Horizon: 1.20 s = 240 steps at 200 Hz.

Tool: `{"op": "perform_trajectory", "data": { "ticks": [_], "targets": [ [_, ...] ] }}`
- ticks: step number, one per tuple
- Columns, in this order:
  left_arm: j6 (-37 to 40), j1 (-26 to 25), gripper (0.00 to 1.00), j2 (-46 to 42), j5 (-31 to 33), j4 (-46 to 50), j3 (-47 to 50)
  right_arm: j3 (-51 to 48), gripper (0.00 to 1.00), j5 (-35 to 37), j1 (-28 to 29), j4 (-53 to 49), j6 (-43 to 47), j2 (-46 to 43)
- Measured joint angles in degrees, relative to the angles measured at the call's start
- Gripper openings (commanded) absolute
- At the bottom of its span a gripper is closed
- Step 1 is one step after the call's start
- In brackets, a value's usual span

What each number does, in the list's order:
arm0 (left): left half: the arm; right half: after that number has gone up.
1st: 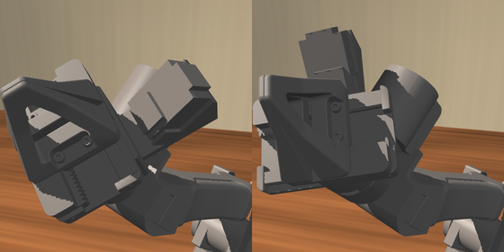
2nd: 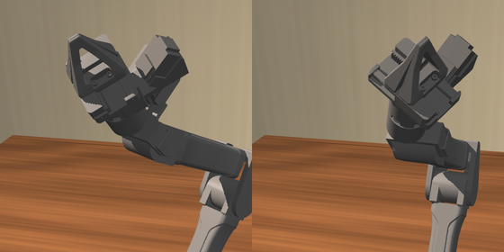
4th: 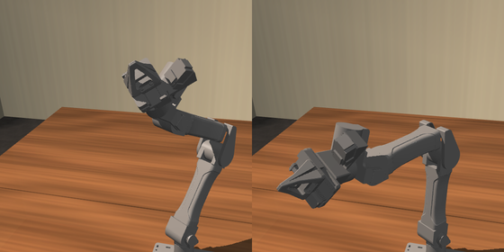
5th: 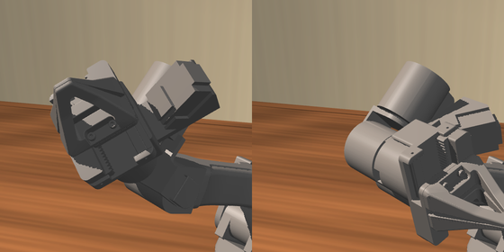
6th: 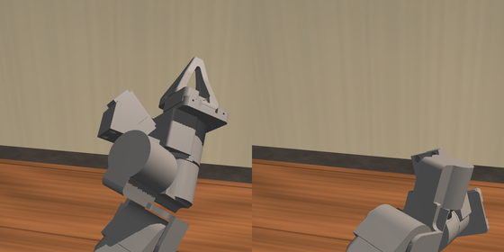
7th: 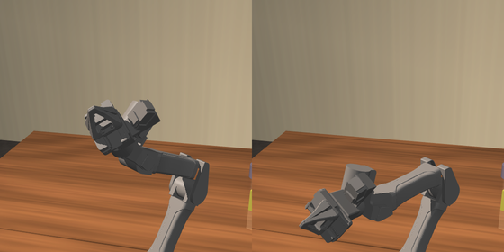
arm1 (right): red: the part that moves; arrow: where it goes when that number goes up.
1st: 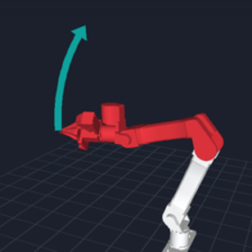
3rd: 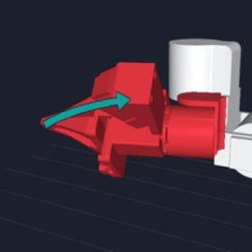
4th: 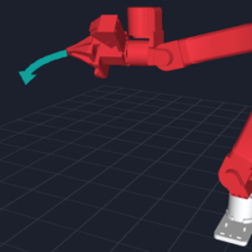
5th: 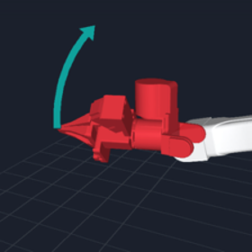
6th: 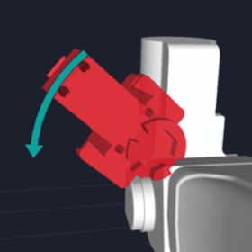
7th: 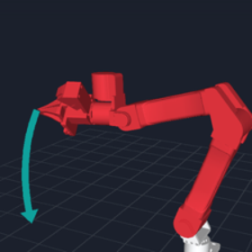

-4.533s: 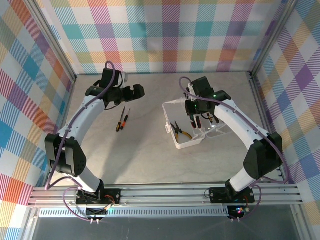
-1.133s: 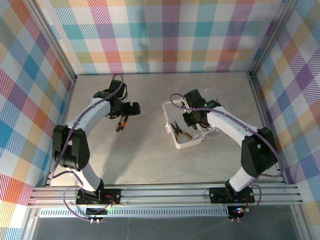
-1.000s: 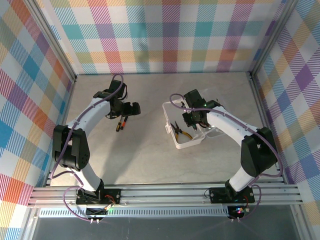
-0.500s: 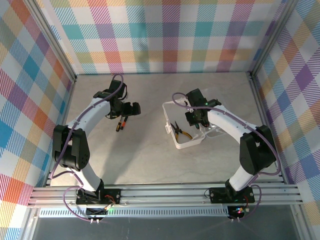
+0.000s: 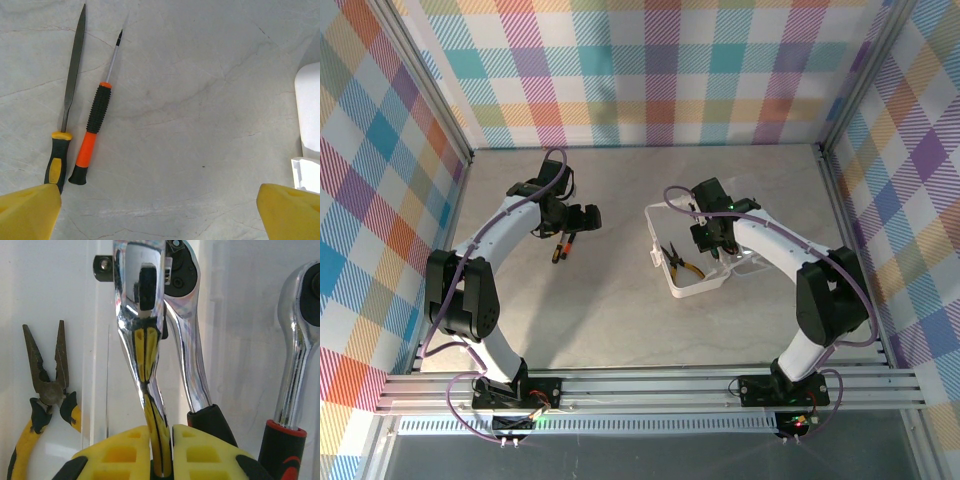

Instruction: Pack the tool kit

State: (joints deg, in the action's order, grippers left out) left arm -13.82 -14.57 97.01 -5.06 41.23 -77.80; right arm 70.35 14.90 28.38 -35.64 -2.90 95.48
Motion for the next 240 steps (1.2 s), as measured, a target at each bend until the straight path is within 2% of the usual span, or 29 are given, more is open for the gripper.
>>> {"op": "perform_trajectory", "data": {
  "ticks": [22, 70, 92, 114, 136, 152, 188, 211, 240],
  "targets": [
    [0.02, 0.0, 1.0, 0.0, 0.0, 0.0, 0.0, 0.22, 0.23, 0.07, 0.0, -0.2, 0.04, 0.17],
    [0.31, 0.0, 1.0, 0.11, 0.07, 0.04, 0.0, 1.29, 0.34, 0.9, -0.26, -0.9, 0.5, 0.2],
    [0.63, 0.0, 1.0, 0.52, 0.26, 0.04, 0.0, 2.25, 0.44, 0.9, -0.24, -1.57, 0.76, 0.15],
    [1.09, 0.04, 1.0, 1.18, 0.94, 0.44, 0.0, 3.41, 0.62, 0.9, -0.2, -2.38, 0.94, -0.42],
    [1.33, 0.11, 1.0, 1.73, 1.84, 0.66, 0.0, 4.61, 0.9, 0.66, -0.17, -3.3, 0.59, -2.08],
    [1.44, 0.26, 0.97, 2.29, 2.69, 0.68, 0.0, 5.11, 1.0, 0.2, 0.11, -3.65, 0.87, -3.58],
    [1.42, 2.12, 0.84, 5.53, 5.29, 0.72, 0.0, 5.16, 0.99, -3.08, 1.33, -4.13, 1.31, -6.58],
    [1.07, 2.78, 0.7, 8.55, 7.65, 0.83, -0.04, 5.18, 0.99, -4.5, 2.6, -4.28, 1.27, -6.58],
    [1.49, 3.06, 0.59, 10.86, 9.9, 1.4, -0.9, 5.2, 0.99, -5.22, 3.63, -4.35, 1.27, -6.4]
  ]
}}
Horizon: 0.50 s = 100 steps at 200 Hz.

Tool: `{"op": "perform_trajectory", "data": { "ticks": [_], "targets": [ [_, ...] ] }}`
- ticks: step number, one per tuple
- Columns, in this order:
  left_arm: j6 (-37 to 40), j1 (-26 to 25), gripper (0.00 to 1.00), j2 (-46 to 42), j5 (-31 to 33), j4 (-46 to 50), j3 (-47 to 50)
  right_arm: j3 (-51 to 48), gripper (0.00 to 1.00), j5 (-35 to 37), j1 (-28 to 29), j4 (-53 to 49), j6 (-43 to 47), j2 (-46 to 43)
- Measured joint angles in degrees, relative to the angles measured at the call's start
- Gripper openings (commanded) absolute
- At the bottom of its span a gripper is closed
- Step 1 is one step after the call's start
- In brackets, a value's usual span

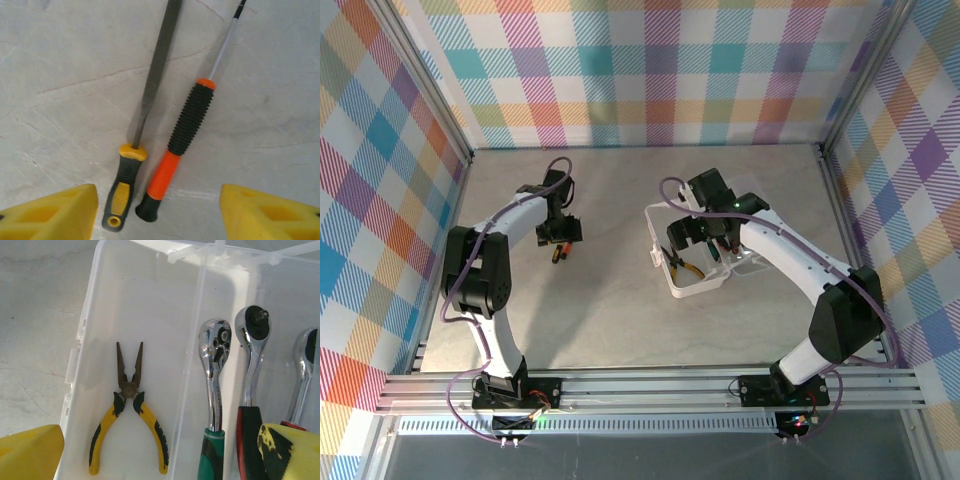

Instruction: Pack the tool kit

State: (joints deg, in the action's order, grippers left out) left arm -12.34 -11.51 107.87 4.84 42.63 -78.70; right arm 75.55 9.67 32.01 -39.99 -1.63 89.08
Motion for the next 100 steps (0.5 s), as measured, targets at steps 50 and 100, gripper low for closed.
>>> {"op": "perform_trajectory", "data": {
  "ticks": [50, 100],
  "targets": [
    [0.0, 3.87, 0.46, 0.76, 0.37, -0.09, -0.72, 0.22, 0.99, -0.39, 0.28, -0.22, 0.0, 0.74],
    [0.0, 4.7, 0.43, 4.33, -1.46, -0.79, -1.77, 0.66, 0.99, -0.42, 0.61, -0.22, 0.0, 1.51]
  ]
}}
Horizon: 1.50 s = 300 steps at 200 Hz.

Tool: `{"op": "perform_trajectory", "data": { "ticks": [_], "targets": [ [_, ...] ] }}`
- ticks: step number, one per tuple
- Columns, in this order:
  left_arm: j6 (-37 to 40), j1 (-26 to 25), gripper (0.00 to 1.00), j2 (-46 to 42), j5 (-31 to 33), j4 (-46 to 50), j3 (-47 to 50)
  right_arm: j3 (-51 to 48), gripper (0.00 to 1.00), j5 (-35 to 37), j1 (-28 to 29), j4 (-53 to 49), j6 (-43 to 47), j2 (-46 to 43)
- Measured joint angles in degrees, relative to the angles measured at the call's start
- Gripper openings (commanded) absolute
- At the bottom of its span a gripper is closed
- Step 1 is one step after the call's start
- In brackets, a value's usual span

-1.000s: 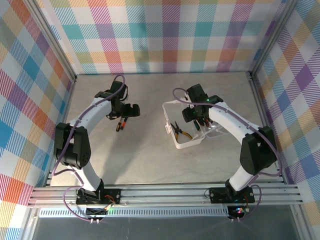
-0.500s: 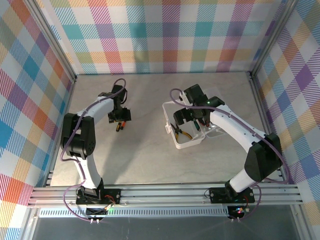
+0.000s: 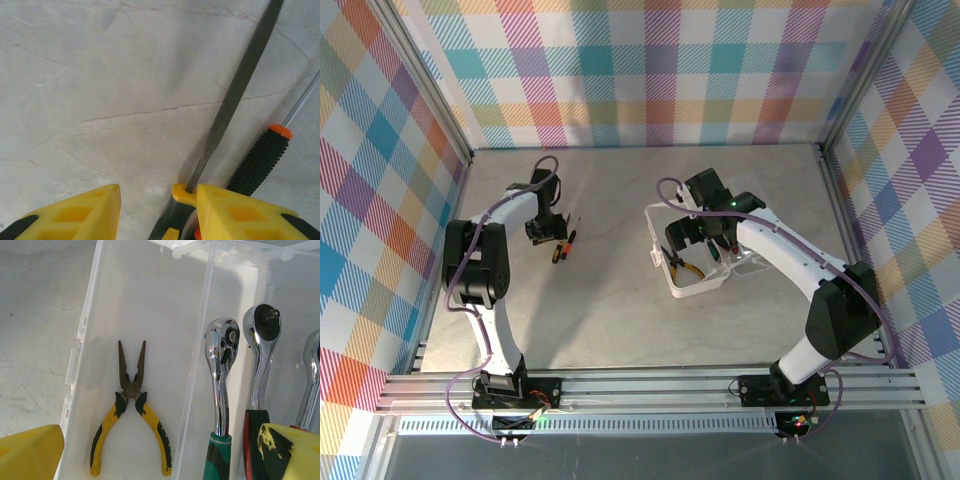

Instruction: Pack the tool kit

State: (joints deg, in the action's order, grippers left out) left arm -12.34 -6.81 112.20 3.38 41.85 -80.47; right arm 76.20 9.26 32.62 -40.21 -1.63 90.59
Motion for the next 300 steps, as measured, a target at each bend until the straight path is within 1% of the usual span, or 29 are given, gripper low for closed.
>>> {"op": "perform_trajectory", "data": {
  "ticks": [48, 96, 138, 189, 258, 277, 300],
  "targets": [
    [-0.02, 0.0, 0.41, 0.66, -3.26, -1.31, 0.02, 0.02, 0.99, -0.37, 0.04, -0.04, 0.0, 1.09],
    [-0.02, 0.0, 0.32, 2.73, -3.76, -1.7, 0.02, 0.66, 0.99, -0.37, 0.09, -0.68, 0.0, 1.49],
    [-0.22, 0.0, 0.2, 2.99, -2.6, -1.22, -0.26, 1.51, 0.99, -0.37, 0.09, -1.07, 0.02, 1.62],
    [0.09, 0.0, 0.0, 3.02, -2.03, -1.05, -0.5, 2.78, 0.99, -0.37, 0.09, -1.27, 0.04, 2.38],
    [0.0, 0.0, 0.0, 1.51, -1.77, -0.74, 0.48, 2.78, 0.99, -0.37, 0.09, -1.79, 0.46, 2.49],
    [0.0, -0.02, 0.0, -0.87, -1.27, 0.7, 0.63, 2.78, 0.99, -0.39, 0.09, -1.97, 0.46, 2.47],
    [0.0, -0.07, 0.0, -6.12, -1.16, 1.92, 0.61, 2.78, 0.99, -1.01, 0.09, -1.99, 0.46, 2.38]
  ]
}}
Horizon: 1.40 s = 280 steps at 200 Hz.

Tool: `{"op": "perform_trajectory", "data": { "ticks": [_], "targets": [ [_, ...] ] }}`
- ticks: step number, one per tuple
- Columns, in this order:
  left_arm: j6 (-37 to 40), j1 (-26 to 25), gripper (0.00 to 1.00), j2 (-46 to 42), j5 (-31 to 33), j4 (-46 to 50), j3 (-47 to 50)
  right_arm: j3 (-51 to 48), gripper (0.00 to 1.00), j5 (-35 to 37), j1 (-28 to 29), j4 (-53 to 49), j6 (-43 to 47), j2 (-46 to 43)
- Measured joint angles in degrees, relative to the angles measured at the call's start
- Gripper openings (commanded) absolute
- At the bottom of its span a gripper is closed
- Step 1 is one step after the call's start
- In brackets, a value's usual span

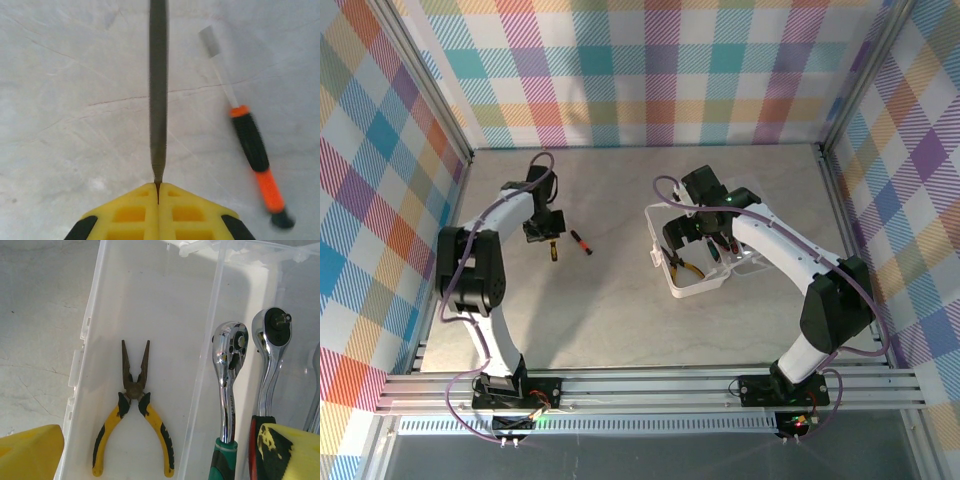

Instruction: Pack the tool kit

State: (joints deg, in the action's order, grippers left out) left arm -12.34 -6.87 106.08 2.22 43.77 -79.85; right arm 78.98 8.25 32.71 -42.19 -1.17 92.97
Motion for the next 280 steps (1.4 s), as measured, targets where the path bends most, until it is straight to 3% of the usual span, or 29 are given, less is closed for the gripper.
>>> {"op": "perform_trajectory", "data": {
  "ticks": [66, 105, 140, 168, 212, 280],
  "targets": [
    [-0.04, -0.22, 0.0, -9.29, -1.77, 1.38, -1.25, 0.0, 0.99, -2.12, 0.0, 0.04, -0.02, -1.42],
    [-0.79, -1.4, 0.0, -13.03, -9.79, 0.48, -1.2, 0.0, 0.99, -7.67, 0.0, 0.79, -0.37, -2.84],
    [-3.63, -6.69, 0.0, -15.37, -19.04, -4.37, -1.33, 0.0, 1.0, -17.03, 0.02, 4.94, -2.45, -3.8],
    [-6.82, -12.15, 0.0, -14.82, -25.42, -9.68, -1.38, 0.02, 0.89, -23.41, 0.68, 9.2, -4.55, -3.78],
    [-11.85, -18.21, 0.0, -12.02, -32.81, -18.01, -1.86, 0.85, 0.74, -27.56, 1.51, 13.99, -7.52, -1.86],
    [-15.06, -19.74, 0.0, -10.71, -36.24, -22.4, -2.49, 0.83, 0.53, -28.57, 1.77, 18.45, -10.82, 0.44]
  ]
}}
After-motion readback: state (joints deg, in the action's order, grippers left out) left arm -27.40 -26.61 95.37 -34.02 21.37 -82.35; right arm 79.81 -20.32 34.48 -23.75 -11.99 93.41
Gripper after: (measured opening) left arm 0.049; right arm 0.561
